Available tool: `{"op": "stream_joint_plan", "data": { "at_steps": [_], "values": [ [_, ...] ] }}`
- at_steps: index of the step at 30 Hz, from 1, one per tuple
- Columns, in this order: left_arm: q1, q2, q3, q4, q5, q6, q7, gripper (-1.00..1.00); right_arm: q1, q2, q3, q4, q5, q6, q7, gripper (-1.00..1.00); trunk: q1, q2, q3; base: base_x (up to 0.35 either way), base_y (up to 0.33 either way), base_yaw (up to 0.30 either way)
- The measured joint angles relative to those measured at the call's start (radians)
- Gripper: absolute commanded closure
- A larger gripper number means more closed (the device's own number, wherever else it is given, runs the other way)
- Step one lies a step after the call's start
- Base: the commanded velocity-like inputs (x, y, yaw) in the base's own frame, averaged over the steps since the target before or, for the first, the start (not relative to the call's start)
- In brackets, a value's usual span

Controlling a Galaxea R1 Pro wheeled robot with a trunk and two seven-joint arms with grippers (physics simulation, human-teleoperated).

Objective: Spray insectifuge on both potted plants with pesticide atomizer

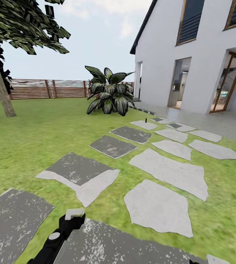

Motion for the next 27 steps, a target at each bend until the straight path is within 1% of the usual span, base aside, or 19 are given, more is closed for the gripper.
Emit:
{"op": "stream_joint_plan", "data": {
  "at_steps": [27],
  "values": [
    [0.000,0.000,0.000,0.000,0.000,0.000,0.000,-1.00,0.000,0.000,0.001,0.000,0.000,0.000,0.000,-1.00,0.000,0.000,0.000,0.336,0.000,0.000]
  ]
}}
